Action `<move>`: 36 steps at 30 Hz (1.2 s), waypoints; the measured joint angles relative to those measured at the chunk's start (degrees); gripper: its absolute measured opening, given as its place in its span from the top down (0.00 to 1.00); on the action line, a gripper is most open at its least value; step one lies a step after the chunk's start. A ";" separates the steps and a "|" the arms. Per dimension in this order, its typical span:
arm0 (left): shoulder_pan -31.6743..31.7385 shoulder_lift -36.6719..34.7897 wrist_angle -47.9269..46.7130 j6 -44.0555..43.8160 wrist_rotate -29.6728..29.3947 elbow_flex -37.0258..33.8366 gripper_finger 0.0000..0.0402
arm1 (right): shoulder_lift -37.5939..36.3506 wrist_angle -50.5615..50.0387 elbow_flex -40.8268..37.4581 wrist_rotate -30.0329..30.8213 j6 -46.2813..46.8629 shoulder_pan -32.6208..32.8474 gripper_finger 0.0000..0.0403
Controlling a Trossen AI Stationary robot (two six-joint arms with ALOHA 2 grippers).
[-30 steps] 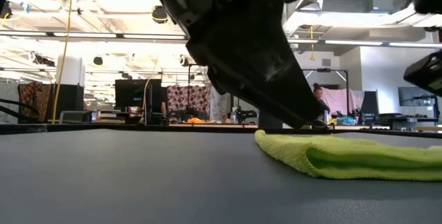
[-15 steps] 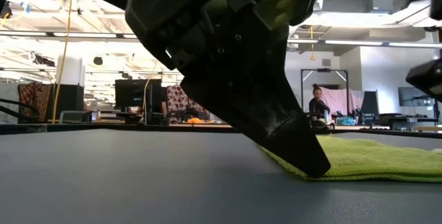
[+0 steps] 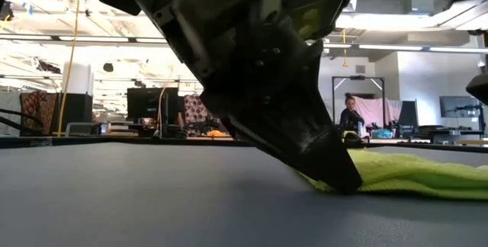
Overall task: Roll towel into tight, uniform cylinder
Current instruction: Roll the green towel
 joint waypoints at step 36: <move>5.54 -2.18 0.03 -11.39 23.54 -0.26 1.00 | -6.06 0.81 -0.34 -14.10 -7.12 -4.80 0.72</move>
